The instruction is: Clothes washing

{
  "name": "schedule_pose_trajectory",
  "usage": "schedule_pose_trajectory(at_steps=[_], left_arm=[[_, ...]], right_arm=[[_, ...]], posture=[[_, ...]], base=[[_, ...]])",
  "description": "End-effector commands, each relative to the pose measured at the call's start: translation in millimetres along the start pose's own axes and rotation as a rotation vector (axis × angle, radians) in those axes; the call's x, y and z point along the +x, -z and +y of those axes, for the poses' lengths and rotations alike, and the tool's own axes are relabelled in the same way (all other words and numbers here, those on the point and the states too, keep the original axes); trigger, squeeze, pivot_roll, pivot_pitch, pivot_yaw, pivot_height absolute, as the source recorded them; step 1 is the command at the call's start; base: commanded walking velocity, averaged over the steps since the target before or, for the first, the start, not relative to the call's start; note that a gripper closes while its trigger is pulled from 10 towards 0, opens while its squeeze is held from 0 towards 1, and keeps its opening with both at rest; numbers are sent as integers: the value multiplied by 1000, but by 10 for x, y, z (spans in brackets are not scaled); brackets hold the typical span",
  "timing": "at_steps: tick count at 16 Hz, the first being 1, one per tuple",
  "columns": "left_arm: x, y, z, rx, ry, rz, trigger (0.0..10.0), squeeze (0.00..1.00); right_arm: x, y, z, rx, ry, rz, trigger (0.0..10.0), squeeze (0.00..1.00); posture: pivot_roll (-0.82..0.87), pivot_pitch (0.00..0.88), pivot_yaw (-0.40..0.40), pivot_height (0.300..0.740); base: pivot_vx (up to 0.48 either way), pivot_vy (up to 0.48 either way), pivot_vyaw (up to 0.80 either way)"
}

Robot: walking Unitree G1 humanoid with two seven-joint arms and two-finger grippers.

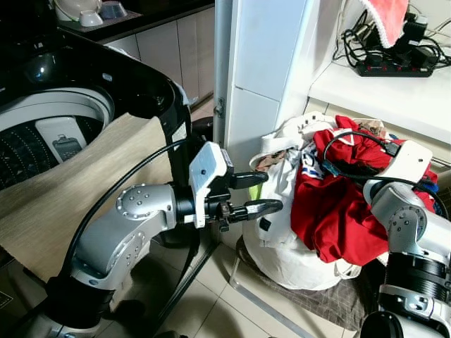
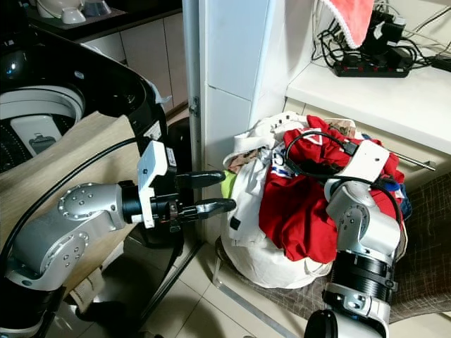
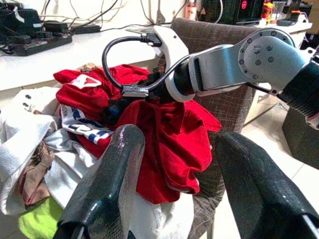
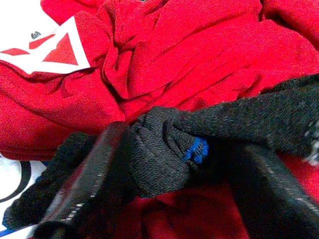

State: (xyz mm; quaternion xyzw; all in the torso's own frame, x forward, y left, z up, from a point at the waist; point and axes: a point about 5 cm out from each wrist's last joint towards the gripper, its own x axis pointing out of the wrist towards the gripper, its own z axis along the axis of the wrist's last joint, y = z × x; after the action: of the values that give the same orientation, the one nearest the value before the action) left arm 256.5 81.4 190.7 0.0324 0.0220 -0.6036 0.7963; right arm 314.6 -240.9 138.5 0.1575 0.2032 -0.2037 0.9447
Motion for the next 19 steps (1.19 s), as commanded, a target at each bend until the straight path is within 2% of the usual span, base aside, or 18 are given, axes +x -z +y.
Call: schedule_pose_trajectory(at_steps=[1,17,19], left_arm=[[-18,-54,25,23,-2,3,10000,0],[-11,-49,34,21,-2,3,10000,0],[-22,-64,48,24,-15,-7,10000,0]], right_arm=[[16,14,9,22,-8,24,0,0],[-25,-5,3,53,-12,1,0,0],[-76,-97,6,63,-14,-53,0,0]], posture=[[-117,0,-31,740],[-121,0,-24,740],[-121,0,-25,740]], base=[[0,0,0],[0,0,0],[0,0,0]])
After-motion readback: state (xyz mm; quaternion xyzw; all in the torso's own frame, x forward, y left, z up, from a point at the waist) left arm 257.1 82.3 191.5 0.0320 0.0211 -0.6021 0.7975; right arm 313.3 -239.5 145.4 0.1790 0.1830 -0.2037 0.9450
